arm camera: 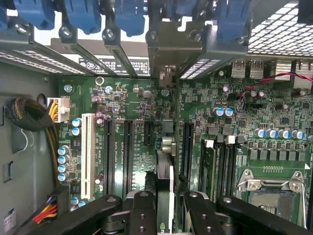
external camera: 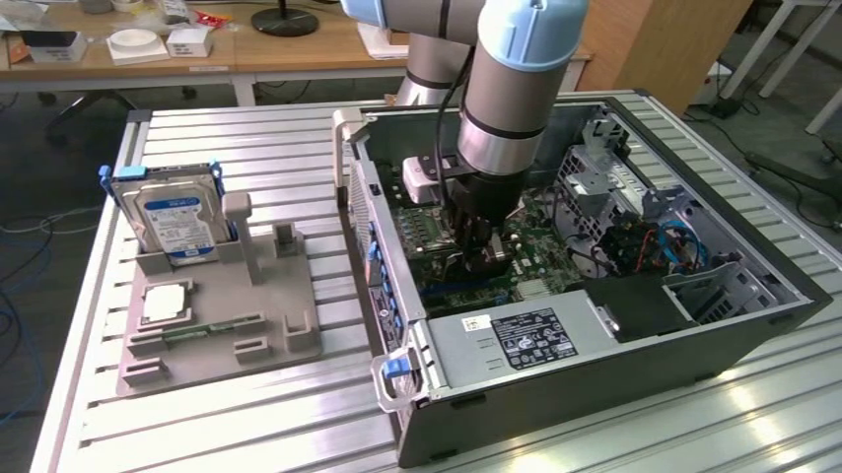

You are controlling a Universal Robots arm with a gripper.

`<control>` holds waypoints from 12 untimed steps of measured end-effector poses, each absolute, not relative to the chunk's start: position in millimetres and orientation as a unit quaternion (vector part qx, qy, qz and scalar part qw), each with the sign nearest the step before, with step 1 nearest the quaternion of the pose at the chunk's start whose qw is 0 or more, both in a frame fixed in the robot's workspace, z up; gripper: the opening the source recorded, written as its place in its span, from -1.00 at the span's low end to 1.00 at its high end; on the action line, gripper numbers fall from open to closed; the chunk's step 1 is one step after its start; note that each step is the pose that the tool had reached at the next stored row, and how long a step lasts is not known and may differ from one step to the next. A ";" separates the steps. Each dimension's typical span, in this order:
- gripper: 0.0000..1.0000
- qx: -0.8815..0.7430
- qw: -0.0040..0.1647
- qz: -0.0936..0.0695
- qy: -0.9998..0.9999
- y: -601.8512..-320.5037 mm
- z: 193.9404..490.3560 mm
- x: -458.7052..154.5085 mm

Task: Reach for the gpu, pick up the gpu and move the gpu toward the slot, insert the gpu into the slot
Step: 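Insert the gpu into the slot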

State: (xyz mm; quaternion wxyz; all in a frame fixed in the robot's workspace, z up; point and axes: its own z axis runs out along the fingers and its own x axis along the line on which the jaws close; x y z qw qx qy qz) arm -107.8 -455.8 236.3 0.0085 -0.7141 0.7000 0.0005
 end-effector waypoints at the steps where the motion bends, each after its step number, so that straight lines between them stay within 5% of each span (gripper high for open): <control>1: -0.47 -0.714 0.009 0.001 0.700 -455.8 236.8 -107.8; 12: -0.47 -0.714 0.009 0.000 0.700 -455.8 239.8 -107.8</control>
